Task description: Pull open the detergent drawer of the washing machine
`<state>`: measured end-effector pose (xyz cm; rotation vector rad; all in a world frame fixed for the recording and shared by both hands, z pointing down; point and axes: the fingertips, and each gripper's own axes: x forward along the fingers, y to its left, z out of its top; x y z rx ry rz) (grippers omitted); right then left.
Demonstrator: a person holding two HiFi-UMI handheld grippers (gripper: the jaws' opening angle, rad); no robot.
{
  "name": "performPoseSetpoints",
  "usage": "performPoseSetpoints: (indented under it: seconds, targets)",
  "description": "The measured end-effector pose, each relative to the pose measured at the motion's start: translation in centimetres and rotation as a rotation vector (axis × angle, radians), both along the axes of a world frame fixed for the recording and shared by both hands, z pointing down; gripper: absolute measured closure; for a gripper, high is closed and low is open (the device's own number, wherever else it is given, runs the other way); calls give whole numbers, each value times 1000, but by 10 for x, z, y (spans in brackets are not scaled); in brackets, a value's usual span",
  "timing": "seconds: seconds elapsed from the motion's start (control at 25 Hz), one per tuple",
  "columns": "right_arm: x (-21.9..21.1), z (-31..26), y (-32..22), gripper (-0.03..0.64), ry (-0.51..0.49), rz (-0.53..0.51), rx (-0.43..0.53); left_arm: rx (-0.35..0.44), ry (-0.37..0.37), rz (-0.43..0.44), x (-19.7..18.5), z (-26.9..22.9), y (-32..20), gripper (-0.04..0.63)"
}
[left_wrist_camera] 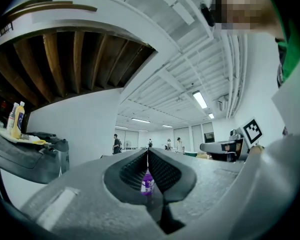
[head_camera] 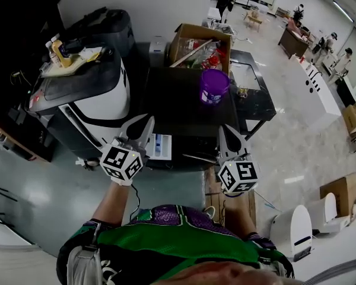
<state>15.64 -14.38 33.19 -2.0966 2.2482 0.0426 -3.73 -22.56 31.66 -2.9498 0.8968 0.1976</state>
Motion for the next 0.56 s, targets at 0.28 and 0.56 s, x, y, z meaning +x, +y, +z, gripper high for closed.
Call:
performPoseSetpoints:
  seconds: [0.28, 0.56]
  targets:
    - [-2, 5, -10, 620, -4, -19, -19, -20, 12, -4, -1, 7, -3, 577]
    - [-17, 15, -24, 620, -32, -56, -42, -42, 2, -11, -10, 17, -8, 577]
